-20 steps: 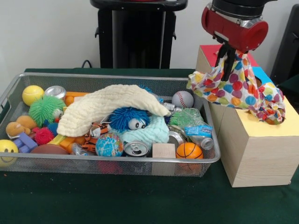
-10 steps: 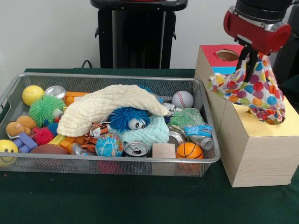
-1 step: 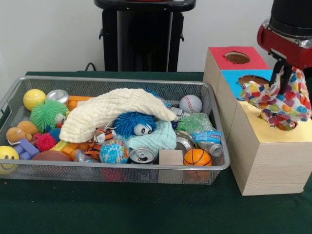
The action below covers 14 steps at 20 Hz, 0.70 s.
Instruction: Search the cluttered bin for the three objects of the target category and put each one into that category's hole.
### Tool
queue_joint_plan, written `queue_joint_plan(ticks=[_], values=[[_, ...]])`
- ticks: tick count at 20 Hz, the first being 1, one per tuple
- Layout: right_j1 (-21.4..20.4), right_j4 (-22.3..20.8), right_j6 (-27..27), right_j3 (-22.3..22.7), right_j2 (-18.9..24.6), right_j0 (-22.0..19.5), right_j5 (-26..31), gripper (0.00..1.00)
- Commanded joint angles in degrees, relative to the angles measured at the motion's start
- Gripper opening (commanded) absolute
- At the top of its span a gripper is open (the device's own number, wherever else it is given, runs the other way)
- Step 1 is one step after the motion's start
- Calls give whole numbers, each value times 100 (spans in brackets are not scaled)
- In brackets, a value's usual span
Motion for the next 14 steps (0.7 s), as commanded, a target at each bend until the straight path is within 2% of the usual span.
queue_joint_plan(ticks=[1, 5, 7, 9, 14], values=[[457, 661, 1772, 452, 533, -139, 104, 0], [748, 803, 1547, 592, 576, -196, -78, 0], [989, 809, 1567, 572, 476, -137, -560, 0], [1169, 763, 1552, 507, 357, -76, -803, 0], [1395, 816, 1355, 398, 412, -139, -968, 0]])
